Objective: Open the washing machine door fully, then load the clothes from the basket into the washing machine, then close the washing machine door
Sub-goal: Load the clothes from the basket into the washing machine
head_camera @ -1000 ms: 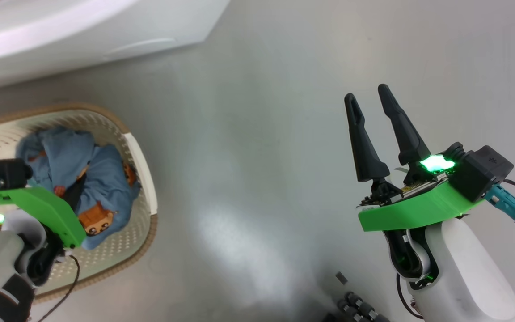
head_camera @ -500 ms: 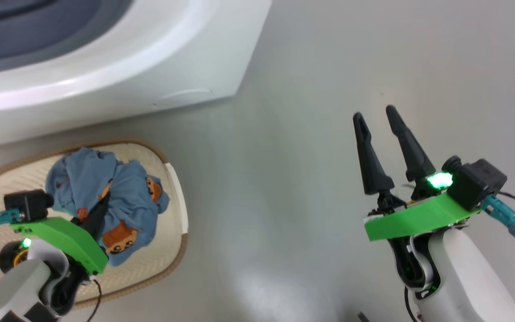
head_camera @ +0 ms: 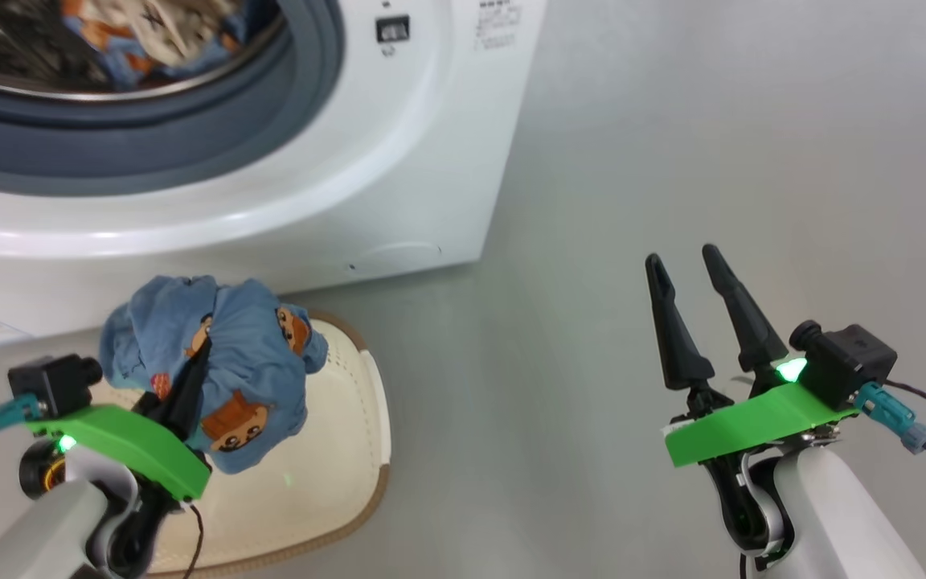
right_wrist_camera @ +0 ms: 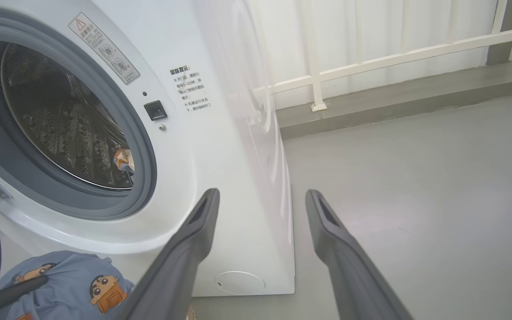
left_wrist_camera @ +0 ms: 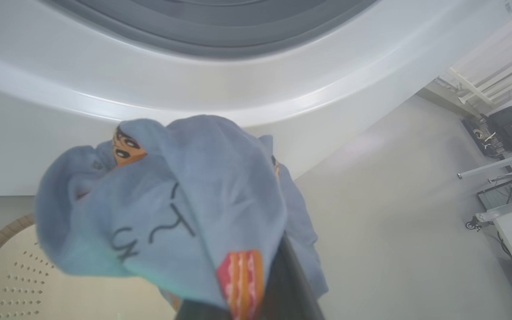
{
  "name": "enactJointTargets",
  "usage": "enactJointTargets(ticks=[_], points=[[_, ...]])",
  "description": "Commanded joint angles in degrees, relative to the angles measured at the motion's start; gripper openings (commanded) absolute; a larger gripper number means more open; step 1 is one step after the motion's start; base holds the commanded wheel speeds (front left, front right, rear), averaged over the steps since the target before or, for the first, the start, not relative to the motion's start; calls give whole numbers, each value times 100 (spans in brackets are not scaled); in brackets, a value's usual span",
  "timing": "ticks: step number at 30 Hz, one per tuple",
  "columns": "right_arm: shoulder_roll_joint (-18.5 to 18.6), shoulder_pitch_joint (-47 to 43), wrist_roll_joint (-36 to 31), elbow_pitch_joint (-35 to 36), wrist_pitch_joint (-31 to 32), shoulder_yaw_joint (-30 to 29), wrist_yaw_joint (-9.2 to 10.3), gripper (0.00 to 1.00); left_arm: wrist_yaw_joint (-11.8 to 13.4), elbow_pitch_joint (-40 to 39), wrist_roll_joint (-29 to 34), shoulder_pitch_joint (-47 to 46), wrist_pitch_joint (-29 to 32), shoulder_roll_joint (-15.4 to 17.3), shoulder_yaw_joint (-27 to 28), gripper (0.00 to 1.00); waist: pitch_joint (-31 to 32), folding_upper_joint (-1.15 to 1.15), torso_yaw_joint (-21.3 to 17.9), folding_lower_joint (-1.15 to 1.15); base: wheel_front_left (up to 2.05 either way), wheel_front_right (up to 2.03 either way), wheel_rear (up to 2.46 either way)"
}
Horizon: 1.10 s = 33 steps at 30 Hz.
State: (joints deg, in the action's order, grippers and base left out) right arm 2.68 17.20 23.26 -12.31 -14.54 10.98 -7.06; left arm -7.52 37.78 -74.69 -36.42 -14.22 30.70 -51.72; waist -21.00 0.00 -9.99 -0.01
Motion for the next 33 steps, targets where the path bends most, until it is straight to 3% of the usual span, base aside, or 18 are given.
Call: enactJointTargets(ticks=[1,12,18,26,33], points=[[20,-125,-57,70,-46,96,-43,100,3,-185,272,175,-76,118,441,0,524,0,260,1,0,0,0],[228,-434,80,-91,-46,55,-43,100,108,-1039,1612,1134,-77,-220,1967,0,1323,0,550,1,0,0,0],[418,-557,186,-118,-46,57,-43,100,323,-1650,2111,1570,-77,-334,2429,0,1603,0,739,1,0,0,0],[586,-689,292,-111,-46,59,-43,100,794,-2489,2678,2136,-77,-467,2996,0,1853,0,944,1,0,0,0],[644,-705,335,-101,-46,91,-43,100,877,-2810,2961,2451,-77,-560,3309,0,1894,0,976,1,0,0,0]])
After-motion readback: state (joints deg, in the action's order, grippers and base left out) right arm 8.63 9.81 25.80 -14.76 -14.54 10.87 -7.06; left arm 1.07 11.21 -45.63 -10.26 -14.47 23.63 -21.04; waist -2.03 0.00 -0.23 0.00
